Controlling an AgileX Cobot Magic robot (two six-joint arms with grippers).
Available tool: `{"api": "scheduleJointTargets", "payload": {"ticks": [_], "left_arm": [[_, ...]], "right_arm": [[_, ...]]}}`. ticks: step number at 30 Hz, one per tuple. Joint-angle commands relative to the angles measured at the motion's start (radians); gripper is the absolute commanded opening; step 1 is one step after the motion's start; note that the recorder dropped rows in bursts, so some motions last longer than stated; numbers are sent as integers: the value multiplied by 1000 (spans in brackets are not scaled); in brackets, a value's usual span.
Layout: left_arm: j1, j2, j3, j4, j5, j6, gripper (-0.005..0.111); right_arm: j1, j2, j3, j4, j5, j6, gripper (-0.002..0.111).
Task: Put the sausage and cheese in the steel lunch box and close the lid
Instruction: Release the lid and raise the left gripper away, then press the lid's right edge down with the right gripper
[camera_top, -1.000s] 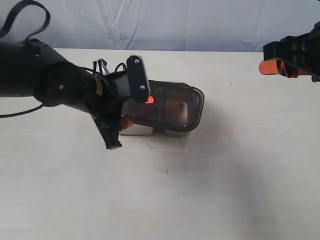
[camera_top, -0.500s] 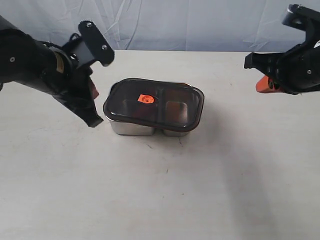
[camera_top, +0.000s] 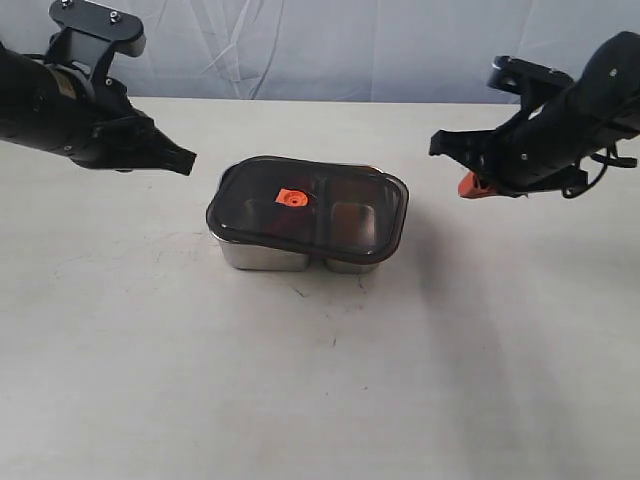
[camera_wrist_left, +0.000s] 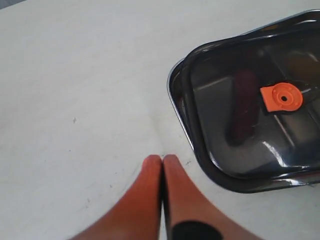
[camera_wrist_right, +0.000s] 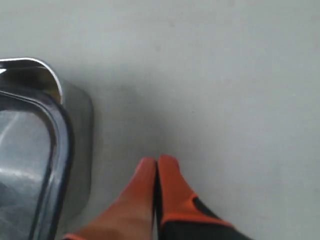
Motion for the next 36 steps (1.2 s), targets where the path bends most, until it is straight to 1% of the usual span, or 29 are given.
{"api": "scheduleJointTargets", "payload": {"ticks": [1, 4, 9, 16, 24, 28, 36], "left_arm": [[4, -7, 2, -31, -26, -7, 0], [28, -7, 2, -27, -59, -7, 0], [72, -7, 2, -31, -55, -7, 0], [72, -5, 2, -31, -52, -7, 0], [72, -1, 2, -30, -52, -7, 0], [72, -1, 2, -27, -52, -7, 0], [72, -1, 2, -28, -50, -7, 0]], "right_arm": [[56, 79, -108, -47, 46, -13, 0], [65, 126, -142, -67, 77, -13, 0], [66, 141, -142, -46, 100, -8, 0], [76, 141, -142, -20, 146, -10, 0], [124, 141, -142, -31, 299, -27, 0], [147, 141, -142, -26, 271, -29, 0], [147, 141, -142, -29, 231, -31, 0]]}}
